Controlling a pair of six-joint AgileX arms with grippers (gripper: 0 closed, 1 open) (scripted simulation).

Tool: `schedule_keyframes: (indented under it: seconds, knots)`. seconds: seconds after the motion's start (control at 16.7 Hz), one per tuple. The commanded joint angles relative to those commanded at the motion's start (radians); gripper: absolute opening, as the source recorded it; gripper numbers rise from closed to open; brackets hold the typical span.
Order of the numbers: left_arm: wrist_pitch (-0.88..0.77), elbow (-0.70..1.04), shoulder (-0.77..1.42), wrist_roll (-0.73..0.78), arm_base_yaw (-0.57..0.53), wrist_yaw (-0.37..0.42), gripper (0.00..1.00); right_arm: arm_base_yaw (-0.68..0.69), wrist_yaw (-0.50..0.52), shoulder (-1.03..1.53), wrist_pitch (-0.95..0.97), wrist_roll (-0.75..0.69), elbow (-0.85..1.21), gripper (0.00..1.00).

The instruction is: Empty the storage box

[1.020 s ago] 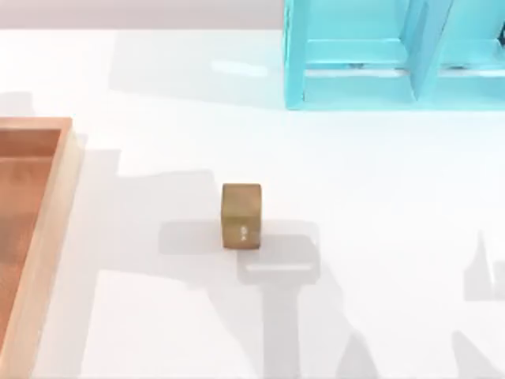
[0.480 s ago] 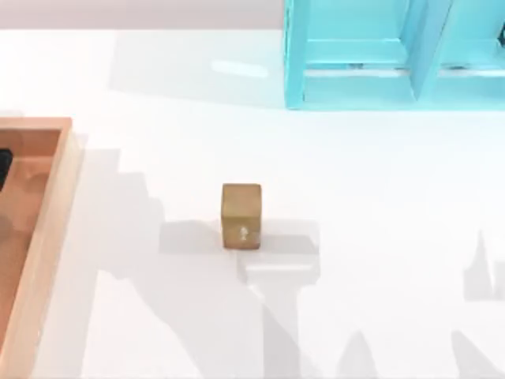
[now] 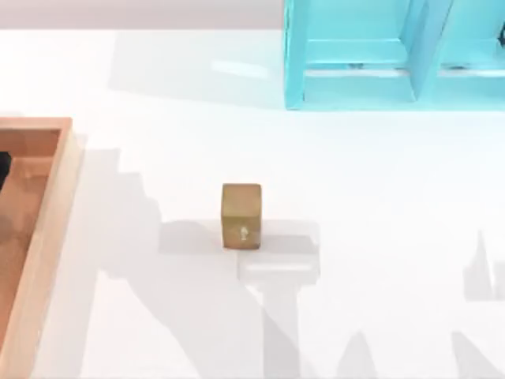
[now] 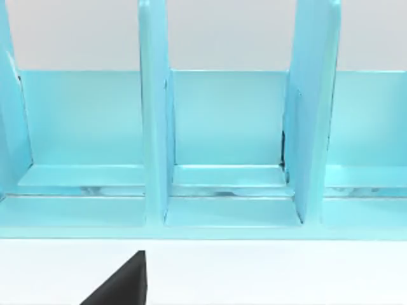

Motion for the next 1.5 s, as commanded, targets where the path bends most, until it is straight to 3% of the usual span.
schedule_keyframes:
  seconds: [0.6,1.2,1.5]
  knots:
    - [0.000,0.000,0.000,0.000,0.000,0.000,0.02,0.000,0.000,0.000,0.000,0.000,0.000,1.00]
    - [-0.003,0.002,-0.005,0.002,0.001,0.001,0.00,0.000,0.000,0.000,0.000,0.000,0.000,1.00]
    - [-0.167,0.151,-0.148,0.021,0.011,0.050,0.00,0.000,0.000,0.000,0.000,0.000,0.000,1.00]
